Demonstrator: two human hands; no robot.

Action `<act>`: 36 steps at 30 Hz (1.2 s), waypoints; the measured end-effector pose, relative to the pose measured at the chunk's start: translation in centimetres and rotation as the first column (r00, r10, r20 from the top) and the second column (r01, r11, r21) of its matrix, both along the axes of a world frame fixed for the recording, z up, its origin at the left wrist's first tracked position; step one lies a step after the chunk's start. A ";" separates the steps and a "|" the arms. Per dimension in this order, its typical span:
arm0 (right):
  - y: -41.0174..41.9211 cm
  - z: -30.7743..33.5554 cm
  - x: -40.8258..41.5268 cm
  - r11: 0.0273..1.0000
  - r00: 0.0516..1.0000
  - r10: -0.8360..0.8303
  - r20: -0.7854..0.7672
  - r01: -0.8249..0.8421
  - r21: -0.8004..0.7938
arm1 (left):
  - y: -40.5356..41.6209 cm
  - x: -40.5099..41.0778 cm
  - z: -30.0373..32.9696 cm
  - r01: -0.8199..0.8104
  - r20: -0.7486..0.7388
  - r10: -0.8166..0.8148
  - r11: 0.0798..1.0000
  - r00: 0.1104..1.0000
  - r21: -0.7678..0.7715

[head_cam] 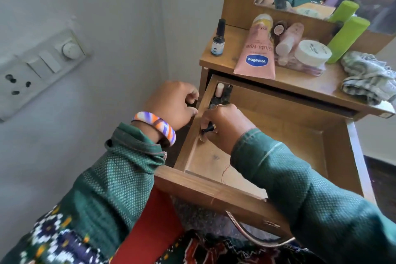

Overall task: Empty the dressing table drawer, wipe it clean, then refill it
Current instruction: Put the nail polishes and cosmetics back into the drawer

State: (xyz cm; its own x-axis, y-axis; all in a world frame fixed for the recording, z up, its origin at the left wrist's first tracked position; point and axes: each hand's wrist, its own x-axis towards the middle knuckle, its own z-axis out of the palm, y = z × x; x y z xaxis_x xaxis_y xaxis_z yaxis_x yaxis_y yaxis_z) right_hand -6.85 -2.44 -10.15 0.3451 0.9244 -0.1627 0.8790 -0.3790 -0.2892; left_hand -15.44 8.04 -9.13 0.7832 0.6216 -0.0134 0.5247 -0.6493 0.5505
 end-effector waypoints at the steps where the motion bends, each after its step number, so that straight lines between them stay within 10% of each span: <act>1: 0.0 0.0 -0.1 1.000 1.000 0.003 0.015 -0.003 -0.012 | 0.0 -0.1 0.0 -0.003 -0.006 0.003 1.000 1.000 -0.002; 16: -1.1 1.7 1.2 0.997 0.995 -0.074 0.067 0.073 0.020 | -0.6 0.9 2.2 0.042 0.071 -0.048 0.996 0.996 0.079; 28: 0.1 7.7 11.0 0.811 0.875 -0.445 0.192 0.303 0.501 | 1.4 5.8 6.2 -0.036 0.295 -0.047 0.962 0.954 0.269; 36: 4.4 8.5 15.6 0.912 0.861 -0.398 0.316 0.335 0.236 | 2.0 7.9 6.9 -0.046 0.240 -0.052 0.922 0.969 0.386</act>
